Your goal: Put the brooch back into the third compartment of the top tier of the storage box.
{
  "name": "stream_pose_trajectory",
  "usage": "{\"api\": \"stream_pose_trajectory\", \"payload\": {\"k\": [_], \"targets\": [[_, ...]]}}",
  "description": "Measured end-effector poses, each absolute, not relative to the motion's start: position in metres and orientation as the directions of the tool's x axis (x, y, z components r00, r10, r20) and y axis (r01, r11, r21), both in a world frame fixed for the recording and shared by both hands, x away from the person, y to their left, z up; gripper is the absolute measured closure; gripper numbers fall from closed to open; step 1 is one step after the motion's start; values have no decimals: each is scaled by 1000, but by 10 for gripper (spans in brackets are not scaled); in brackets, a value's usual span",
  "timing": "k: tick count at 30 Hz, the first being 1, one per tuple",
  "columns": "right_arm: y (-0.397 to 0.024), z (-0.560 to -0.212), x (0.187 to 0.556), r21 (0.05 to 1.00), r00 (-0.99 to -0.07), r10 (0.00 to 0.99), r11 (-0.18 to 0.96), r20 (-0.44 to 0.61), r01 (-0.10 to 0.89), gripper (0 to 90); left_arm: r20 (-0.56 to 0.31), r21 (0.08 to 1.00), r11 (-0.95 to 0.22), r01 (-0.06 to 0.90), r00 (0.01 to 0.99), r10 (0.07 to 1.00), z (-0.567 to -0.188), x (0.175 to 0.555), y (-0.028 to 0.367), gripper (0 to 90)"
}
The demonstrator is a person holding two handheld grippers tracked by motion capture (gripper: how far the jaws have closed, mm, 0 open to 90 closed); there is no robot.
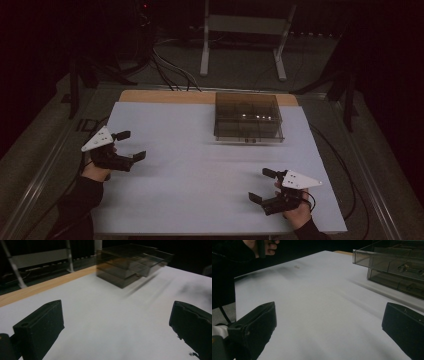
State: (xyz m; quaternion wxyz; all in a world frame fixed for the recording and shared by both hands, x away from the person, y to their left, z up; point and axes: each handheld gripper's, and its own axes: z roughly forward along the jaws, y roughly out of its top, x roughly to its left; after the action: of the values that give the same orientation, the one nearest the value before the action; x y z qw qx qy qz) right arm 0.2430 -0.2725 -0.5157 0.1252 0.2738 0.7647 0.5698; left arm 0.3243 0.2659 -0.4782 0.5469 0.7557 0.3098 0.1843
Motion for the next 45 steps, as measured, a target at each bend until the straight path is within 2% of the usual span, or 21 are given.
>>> {"api": "stream_pose_trajectory", "payload": {"k": [3, 8, 13, 18, 20, 26, 28, 34, 45], "targets": [[-272, -516, 243, 939, -818, 562, 204, 120, 278, 0, -72, 940, -198, 279, 728, 682, -480, 329, 270, 5], [-271, -516, 243, 938, -818, 562, 205, 119, 278, 0, -117, 913, -199, 357, 693, 711, -494, 344, 282, 5], [-271, -517, 243, 937, -819, 561, 206, 122, 281, 0, -101, 882, -219, 416, 623, 775, -508, 350, 287, 5], [-271, -517, 243, 937, -819, 560, 206, 125, 283, 0, -99, 849, -255, 463, 614, 783, -520, 354, 293, 5], [-271, -517, 244, 937, -819, 560, 206, 123, 282, 0, -104, 840, -261, 476, 612, 784, -522, 355, 295, 47], [-271, -517, 244, 938, -820, 559, 206, 122, 280, 0, -106, 805, -295, 514, 615, 782, -527, 357, 297, 80], [-271, -517, 244, 937, -819, 560, 203, 126, 283, 0, -102, 794, -302, 527, 606, 789, -530, 357, 297, 129], [-271, -517, 244, 938, -820, 558, 203, 124, 280, 0, -101, 755, -331, 566, 600, 794, -536, 359, 298, 176], [-271, -517, 243, 938, -820, 558, 203, 125, 281, 0, -48, 728, -390, 564, 609, 791, -542, 361, 291, 381]]}}
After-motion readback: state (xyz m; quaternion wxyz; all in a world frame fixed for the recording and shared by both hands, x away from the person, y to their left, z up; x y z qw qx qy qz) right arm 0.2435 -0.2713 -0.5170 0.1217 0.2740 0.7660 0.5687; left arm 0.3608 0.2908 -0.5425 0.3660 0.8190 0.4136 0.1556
